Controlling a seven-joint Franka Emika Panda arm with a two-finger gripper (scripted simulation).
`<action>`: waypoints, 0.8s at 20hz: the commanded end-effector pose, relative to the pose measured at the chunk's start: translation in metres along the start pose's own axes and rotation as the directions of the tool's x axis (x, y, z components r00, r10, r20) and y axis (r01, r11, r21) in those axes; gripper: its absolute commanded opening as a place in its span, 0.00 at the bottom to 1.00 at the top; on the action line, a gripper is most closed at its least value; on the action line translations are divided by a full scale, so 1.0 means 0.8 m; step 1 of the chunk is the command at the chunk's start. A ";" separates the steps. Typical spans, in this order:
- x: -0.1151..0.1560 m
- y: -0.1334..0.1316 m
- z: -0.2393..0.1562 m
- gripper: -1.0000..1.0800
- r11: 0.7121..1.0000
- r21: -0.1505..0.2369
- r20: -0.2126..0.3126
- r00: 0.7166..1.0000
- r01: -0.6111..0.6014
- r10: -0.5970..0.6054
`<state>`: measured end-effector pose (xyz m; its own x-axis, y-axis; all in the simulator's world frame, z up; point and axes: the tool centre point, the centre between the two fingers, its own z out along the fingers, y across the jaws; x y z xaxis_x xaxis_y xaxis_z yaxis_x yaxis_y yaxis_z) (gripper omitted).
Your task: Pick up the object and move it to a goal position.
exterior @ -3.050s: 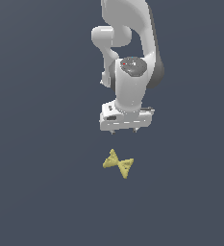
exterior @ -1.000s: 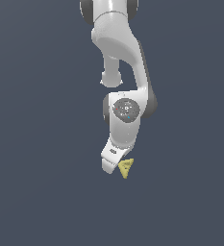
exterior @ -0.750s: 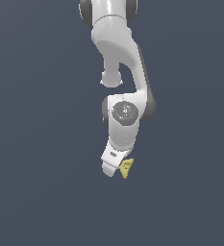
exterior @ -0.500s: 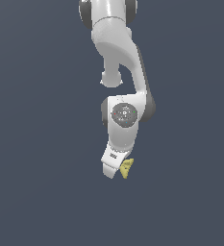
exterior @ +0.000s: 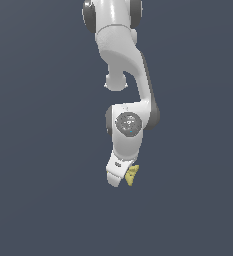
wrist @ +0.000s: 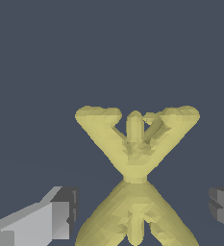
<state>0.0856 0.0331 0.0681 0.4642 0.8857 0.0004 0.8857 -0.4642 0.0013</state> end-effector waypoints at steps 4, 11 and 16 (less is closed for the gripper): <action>-0.001 -0.001 0.035 0.96 1.000 0.001 0.001 1.000 0.002 -0.002; 0.000 0.000 0.041 0.00 1.000 0.001 0.001 1.000 0.003 -0.003; 0.000 0.000 0.041 0.00 1.000 0.001 0.001 1.000 0.003 -0.003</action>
<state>0.0857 0.0333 0.0351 0.4615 0.8872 -0.0003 0.8872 -0.4615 -0.0003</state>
